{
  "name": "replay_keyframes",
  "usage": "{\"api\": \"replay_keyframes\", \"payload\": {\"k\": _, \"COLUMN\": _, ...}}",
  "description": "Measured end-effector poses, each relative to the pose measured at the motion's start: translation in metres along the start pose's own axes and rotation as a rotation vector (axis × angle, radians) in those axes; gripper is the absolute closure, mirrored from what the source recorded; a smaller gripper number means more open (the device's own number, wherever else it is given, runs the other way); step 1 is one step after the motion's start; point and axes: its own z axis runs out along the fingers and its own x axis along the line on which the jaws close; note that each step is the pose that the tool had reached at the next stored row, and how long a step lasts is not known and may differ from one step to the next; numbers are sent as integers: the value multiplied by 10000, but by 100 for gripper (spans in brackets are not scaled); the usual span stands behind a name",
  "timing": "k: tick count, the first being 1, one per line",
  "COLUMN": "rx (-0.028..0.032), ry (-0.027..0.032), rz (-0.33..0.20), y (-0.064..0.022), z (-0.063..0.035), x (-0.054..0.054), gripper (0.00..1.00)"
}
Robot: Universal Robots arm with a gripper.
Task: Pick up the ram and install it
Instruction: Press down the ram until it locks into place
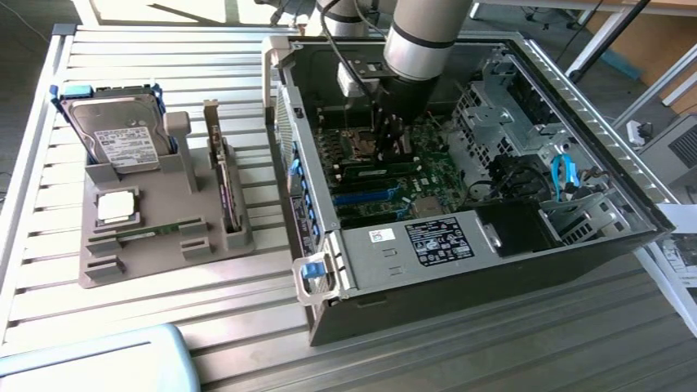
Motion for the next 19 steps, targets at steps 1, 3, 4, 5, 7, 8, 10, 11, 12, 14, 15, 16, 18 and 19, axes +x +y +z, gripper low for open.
{"api": "replay_keyframes", "payload": {"k": 1, "rx": 2, "ry": 1, "rz": 0, "y": 37, "z": 4, "x": -1, "gripper": 89}}
{"api": "replay_keyframes", "payload": {"k": 3, "rx": 1, "ry": 0, "rz": 1, "y": 58, "z": 7, "x": -3, "gripper": 89}}
{"api": "replay_keyframes", "payload": {"k": 4, "rx": 2, "ry": -11, "rz": 0, "y": 58, "z": 8, "x": -2, "gripper": 89}}
{"api": "replay_keyframes", "payload": {"k": 5, "rx": 2, "ry": -25, "rz": 1, "y": 58, "z": 13, "x": -2, "gripper": 89}}
{"api": "replay_keyframes", "payload": {"k": 7, "rx": 0, "ry": -30, "rz": 1, "y": 59, "z": 28, "x": -3, "gripper": 89}}
{"api": "replay_keyframes", "payload": {"k": 8, "rx": 0, "ry": -31, "rz": 1, "y": 59, "z": 36, "x": -3, "gripper": 89}}
{"api": "replay_keyframes", "payload": {"k": 10, "rx": 2, "ry": -38, "rz": -3, "y": 60, "z": 68, "x": -5, "gripper": 89}}
{"api": "replay_keyframes", "payload": {"k": 11, "rx": 2, "ry": -51, "rz": -1, "y": 61, "z": 80, "x": -6, "gripper": 89}}
{"api": "replay_keyframes", "payload": {"k": 12, "rx": 2, "ry": -51, "rz": -1, "y": 61, "z": 80, "x": -6, "gripper": 89}}
{"api": "replay_keyframes", "payload": {"k": 14, "rx": 32, "ry": -87, "rz": 3, "y": 60, "z": 22, "x": -7, "gripper": 89}}
{"api": "replay_keyframes", "payload": {"k": 15, "rx": 30, "ry": -76, "rz": 2, "y": 62, "z": -25, "x": -3, "gripper": 89}}
{"api": "replay_keyframes", "payload": {"k": 16, "rx": 24, "ry": -58, "rz": 2, "y": 63, "z": -77, "x": 2, "gripper": 89}}
{"api": "replay_keyframes", "payload": {"k": 18, "rx": 27, "ry": -57, "rz": 1, "y": 65, "z": -180, "x": 8, "gripper": 89}}
{"api": "replay_keyframes", "payload": {"k": 19, "rx": 27, "ry": -56, "rz": 1, "y": 66, "z": -236, "x": 11, "gripper": 89}}
